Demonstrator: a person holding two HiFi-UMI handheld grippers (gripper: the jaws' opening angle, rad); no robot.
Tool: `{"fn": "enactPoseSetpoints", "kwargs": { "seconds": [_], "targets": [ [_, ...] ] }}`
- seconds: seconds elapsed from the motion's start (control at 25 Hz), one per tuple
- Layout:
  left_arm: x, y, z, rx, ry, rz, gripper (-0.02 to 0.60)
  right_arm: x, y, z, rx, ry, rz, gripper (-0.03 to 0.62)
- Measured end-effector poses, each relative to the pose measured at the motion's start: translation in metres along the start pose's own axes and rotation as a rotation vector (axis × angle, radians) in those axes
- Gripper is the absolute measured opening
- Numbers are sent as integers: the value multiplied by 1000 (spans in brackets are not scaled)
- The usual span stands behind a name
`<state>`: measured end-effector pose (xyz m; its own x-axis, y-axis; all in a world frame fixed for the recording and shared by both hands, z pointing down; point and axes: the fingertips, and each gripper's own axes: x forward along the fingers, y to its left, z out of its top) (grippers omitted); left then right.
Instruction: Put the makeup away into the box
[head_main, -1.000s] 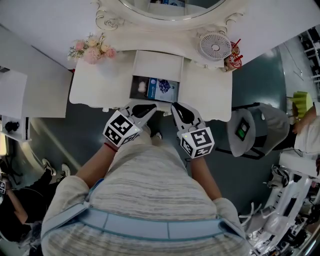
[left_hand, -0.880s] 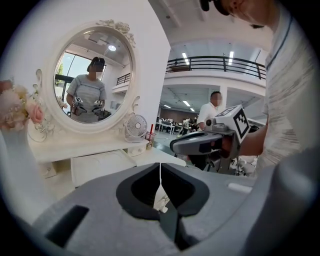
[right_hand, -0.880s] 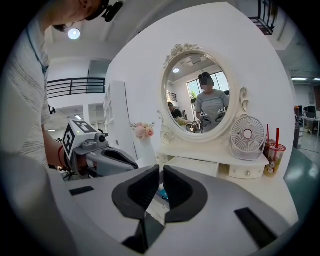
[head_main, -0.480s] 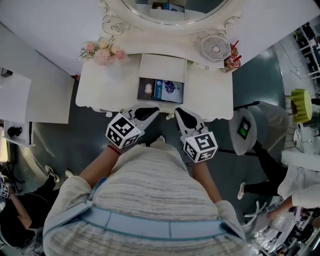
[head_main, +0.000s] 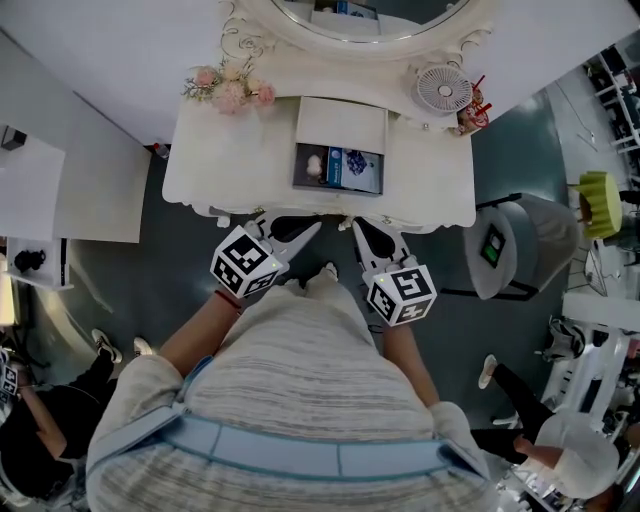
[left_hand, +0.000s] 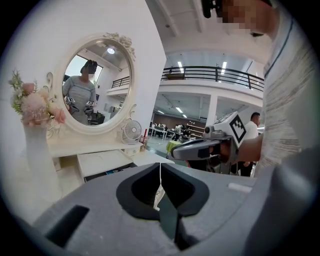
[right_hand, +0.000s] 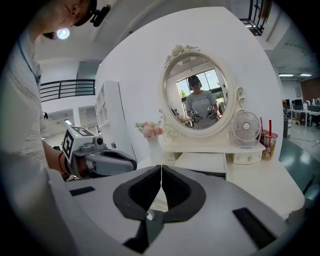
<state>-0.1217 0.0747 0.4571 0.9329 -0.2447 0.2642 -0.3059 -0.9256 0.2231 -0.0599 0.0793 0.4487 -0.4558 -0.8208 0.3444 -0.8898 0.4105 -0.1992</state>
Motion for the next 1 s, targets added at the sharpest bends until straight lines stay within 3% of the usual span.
{"fn": "enactPoseSetpoints", "kwargs": {
  "seconds": [0.44, 1.0],
  "targets": [
    [-25, -17, -12, 17, -22, 7, 17, -6, 41, -19, -11, 10, 22, 8],
    [-29, -26, -7, 44, -34, 3, 17, -13, 47, -21, -6, 11, 26, 8]
  ]
}}
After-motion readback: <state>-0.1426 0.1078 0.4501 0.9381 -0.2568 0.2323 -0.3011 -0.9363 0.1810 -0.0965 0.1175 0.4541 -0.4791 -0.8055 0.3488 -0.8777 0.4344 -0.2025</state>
